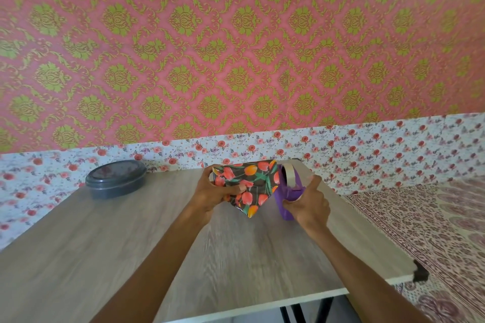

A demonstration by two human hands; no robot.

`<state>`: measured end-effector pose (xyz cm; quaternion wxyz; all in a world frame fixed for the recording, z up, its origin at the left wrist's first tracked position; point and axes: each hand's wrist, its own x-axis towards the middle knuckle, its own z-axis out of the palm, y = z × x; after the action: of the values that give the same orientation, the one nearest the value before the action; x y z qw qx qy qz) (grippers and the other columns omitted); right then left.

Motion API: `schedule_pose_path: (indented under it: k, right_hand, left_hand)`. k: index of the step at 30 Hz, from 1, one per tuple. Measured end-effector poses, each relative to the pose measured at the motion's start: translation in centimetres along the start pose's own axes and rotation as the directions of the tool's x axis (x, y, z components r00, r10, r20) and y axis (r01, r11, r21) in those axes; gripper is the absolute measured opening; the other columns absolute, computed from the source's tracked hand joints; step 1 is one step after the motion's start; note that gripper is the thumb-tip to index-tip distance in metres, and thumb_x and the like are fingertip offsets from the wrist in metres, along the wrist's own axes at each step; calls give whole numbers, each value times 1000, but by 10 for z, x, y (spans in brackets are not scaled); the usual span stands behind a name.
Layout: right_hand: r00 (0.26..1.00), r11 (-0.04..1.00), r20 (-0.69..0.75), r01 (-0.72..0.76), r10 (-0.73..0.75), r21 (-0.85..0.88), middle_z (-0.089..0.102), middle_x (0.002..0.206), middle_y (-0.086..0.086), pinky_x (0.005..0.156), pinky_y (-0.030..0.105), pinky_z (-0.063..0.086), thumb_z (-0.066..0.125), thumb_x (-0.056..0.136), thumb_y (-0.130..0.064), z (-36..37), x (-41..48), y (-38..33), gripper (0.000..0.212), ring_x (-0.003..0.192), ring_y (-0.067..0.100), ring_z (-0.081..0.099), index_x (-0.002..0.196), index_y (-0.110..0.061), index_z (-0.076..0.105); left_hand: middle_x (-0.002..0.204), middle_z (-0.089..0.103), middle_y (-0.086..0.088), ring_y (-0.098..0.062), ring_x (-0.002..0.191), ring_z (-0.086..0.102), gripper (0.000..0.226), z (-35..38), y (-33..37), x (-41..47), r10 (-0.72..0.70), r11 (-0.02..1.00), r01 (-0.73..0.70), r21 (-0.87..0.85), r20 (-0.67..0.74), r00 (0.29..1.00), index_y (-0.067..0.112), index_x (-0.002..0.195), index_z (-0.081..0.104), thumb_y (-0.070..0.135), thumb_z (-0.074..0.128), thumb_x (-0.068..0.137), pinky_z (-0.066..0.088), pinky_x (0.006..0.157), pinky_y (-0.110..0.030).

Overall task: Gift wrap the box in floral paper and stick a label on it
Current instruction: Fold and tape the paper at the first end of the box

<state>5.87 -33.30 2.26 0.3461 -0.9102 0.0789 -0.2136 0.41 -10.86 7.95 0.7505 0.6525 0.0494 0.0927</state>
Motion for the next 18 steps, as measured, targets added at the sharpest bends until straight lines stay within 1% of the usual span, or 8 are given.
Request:
schedule_pose_path:
  k: [3, 5, 7, 9, 10, 12, 16, 18]
  right_hand:
    - [999, 1000, 33, -3, 2, 10, 66, 110, 13, 66, 32, 44, 87, 65, -37, 1, 2, 3, 88, 94, 36, 66, 128, -13, 30]
    - [997, 998, 53, 57, -59, 25, 59, 115, 12, 72, 36, 50, 84, 67, -35, -1, 6, 7, 72, 101, 35, 61, 120, -13, 40]
    - [979, 974, -30, 202, -200, 101, 58, 112, 9, 79, 38, 51, 78, 75, -29, -7, 11, 7, 45, 104, 30, 57, 111, -12, 56]
    - [944, 919, -146, 324, -297, 224, 65, 100, 4, 80, 33, 52, 69, 86, -16, -20, 13, 1, 13, 95, 21, 62, 98, -12, 68]
    - [932, 888, -172, 357, -318, 291, 69, 93, 1, 78, 28, 53, 66, 89, -12, -28, 12, -4, 7, 88, 15, 65, 94, -12, 71]
    - [920, 822, -151, 390, -360, 415, 72, 79, -3, 71, 18, 53, 67, 90, -9, -42, 9, -13, 9, 72, 5, 67, 88, -13, 75]
    - [926, 707, 15, 278, -378, 651, 72, 67, 5, 63, 33, 59, 69, 87, -1, -58, -1, -27, 17, 57, 16, 66, 85, -16, 76]
    - [930, 691, 25, 255, -367, 676, 72, 66, 6, 59, 31, 56, 69, 87, 0, -61, -3, -31, 17, 54, 15, 63, 87, -16, 77]
  left_hand:
    - [103, 71, -7, -21, 87, 72, 82, -5, 2, -3, -1, 1000, 1, -10, 2, 1000, 18, 126, 49, -4, 89, 58, 60, 63, -32]
    - [105, 72, -9, -21, 87, 72, 80, -7, 4, -4, 13, 1000, -13, -9, 9, 1000, 15, 126, 50, -4, 88, 59, 59, 59, -29]
    - [106, 72, -10, -21, 86, 73, 78, -9, 4, -4, 24, 1000, -24, -18, 13, 1000, 14, 126, 51, -6, 88, 60, 57, 57, -27]
    - [108, 71, -10, -22, 89, 72, 79, -10, 4, -4, 22, 1000, -22, -17, 16, 1000, 14, 126, 50, -5, 88, 59, 57, 57, -27]
    - [108, 71, -9, -22, 90, 72, 80, -11, 5, -4, 20, 1000, -19, -13, 15, 1000, 15, 126, 50, -4, 89, 59, 58, 57, -27]
    - [107, 71, -8, -21, 88, 71, 78, -11, 5, -4, 15, 1000, -15, -10, 11, 1000, 17, 123, 50, -4, 88, 59, 58, 56, -26]
    - [109, 70, -8, -22, 89, 71, 80, -12, 4, -4, 11, 1000, -11, -14, 7, 1000, 18, 124, 50, -2, 89, 58, 59, 59, -28]
    - [106, 71, -7, -19, 87, 71, 77, -12, 4, -5, 9, 1000, -9, -19, 5, 1000, 19, 123, 50, -3, 89, 59, 58, 57, -26]
